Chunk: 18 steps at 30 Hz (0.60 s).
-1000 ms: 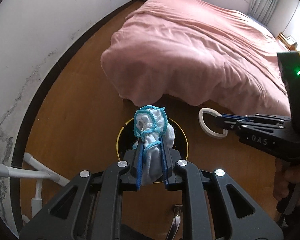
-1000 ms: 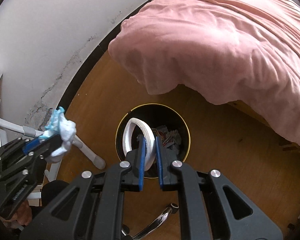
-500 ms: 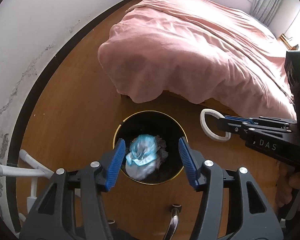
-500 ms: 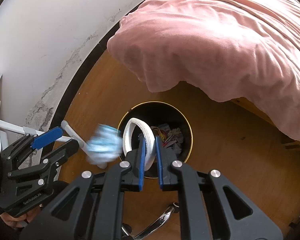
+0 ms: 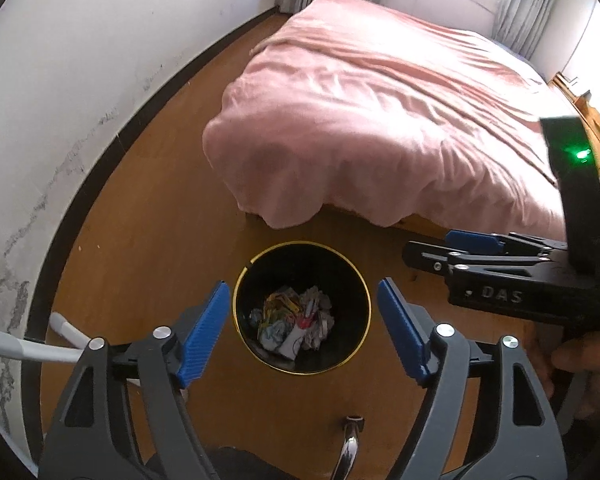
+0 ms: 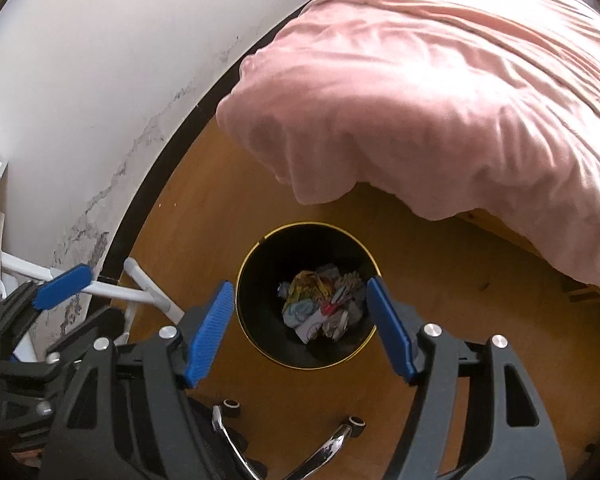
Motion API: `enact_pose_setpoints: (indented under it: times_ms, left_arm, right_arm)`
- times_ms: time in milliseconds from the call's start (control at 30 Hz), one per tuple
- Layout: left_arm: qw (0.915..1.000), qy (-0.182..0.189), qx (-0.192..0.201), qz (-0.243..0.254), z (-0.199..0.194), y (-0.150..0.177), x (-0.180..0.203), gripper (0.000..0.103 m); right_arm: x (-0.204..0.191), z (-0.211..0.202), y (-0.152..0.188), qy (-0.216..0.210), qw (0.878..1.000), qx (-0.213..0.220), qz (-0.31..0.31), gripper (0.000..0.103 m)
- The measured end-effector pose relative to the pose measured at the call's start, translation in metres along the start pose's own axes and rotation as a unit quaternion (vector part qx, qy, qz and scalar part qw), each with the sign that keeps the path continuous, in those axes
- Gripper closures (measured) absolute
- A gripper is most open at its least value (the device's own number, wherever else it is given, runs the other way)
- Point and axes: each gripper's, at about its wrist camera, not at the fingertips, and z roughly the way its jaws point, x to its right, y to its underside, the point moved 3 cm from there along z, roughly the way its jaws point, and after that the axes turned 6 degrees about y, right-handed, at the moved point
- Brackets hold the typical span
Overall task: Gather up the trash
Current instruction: 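Swing both open tools back over the desk toward the last items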
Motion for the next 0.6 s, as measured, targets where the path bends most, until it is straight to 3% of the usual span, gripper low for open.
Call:
enact_pose_setpoints:
  times_ms: [233, 400, 467, 567, 600]
  left_arm:
    - [0.9985, -0.019, 0.052, 0.006, -0.093, -0.014, 0.008, 0.017]
    - [0.9919, -0.065, 0.109, -0.008, -0.193, -0.001, -0.029, 0.012]
    - [0.9852, -0.107, 0.132, -0.023, -0.236, 0.013, -0.060, 0.012]
    - [0.9690, -0.179, 0.156, -0.069, -0.297, 0.042, -0.121, 0.012]
    - [0.9600, -0.208, 0.163, -0.093, -0.320, 0.058, -0.149, 0.012]
  right_arm:
    - [-0.019, -0.062, -0.011, 0.005, 0.998, 0.062, -0.007, 0.035]
    - [-0.088, -0.109, -0.012, -0.033, 0.992, 0.101, -0.065, 0.029]
    - [-0.118, -0.122, -0.012, -0.053, 0.989, 0.111, -0.087, 0.028]
    - [-0.187, -0.143, -0.008, -0.095, 0.977, 0.124, -0.142, 0.028]
    - [-0.210, -0.147, -0.005, -0.108, 0.973, 0.125, -0.160, 0.027]
